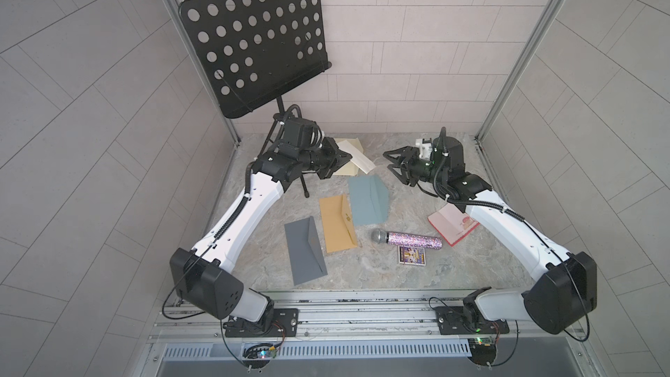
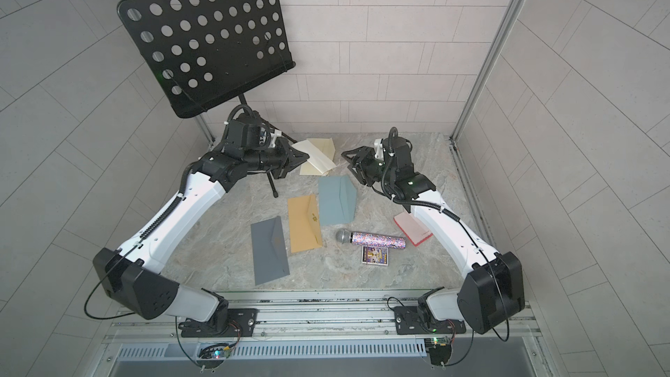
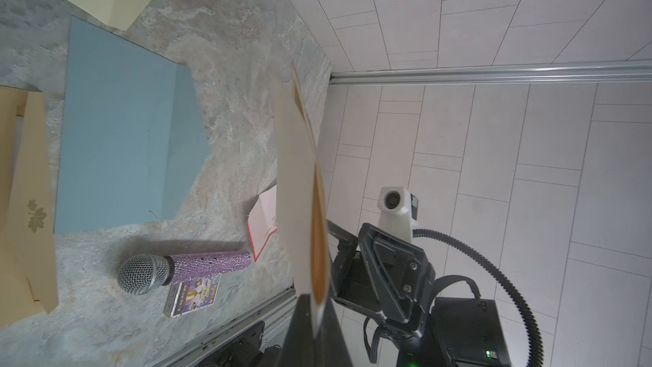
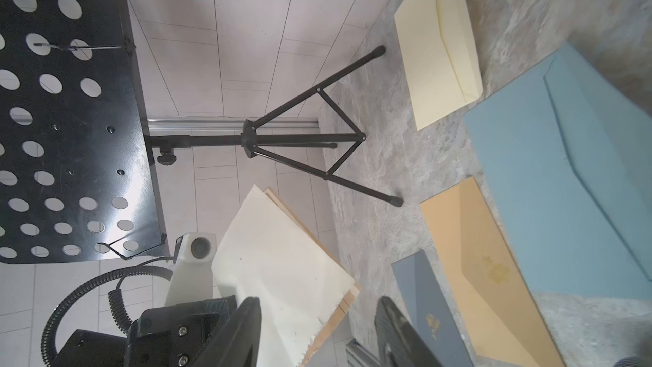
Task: Take the letter paper out of the envelope
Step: Unfold the letter paper.
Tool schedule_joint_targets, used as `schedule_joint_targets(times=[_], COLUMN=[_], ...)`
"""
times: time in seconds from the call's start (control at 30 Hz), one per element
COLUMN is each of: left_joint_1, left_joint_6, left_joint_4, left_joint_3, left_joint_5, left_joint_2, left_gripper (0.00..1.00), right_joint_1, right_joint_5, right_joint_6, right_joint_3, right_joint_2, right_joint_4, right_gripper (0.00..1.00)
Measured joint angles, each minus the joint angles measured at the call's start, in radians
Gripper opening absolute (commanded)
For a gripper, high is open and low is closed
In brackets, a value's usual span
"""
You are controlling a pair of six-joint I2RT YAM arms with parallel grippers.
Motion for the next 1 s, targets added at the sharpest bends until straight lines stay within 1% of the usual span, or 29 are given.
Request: schedule_joint_targets(times=[0.17, 0.47, 0.77, 1.0], left_joint_1=[0.0, 0.0, 0.0, 0.0], left_joint_6=[-0.024, -0.035, -0.034, -0.015], left_joint_4=[0.032, 0.047, 0.049, 0.021], left_joint_3=[0.0, -0.001, -0.005, -0.005], left_joint_5=[0.019, 0.024, 0.024, 0.022], left_joint_2=[0.0, 0.0, 0.0, 0.0], left_gripper=[0.0, 0.0, 0.0, 0.0], right_joint_1=[0.033, 0.05, 0.05, 0.05], right_joint_5=[-0.016, -0.024, -0.024, -0.025], right_joint_6=[0.056, 0.093, 0.089, 0.026], right_joint_3=[0.002, 0.002, 0.005, 0.077], right_joint_2=[0.032, 0.053, 0.053, 0.053], right_joint_4=[0.046, 0.083, 0.083, -0.014], right_gripper=[0.54, 0.51, 0.49, 0.49])
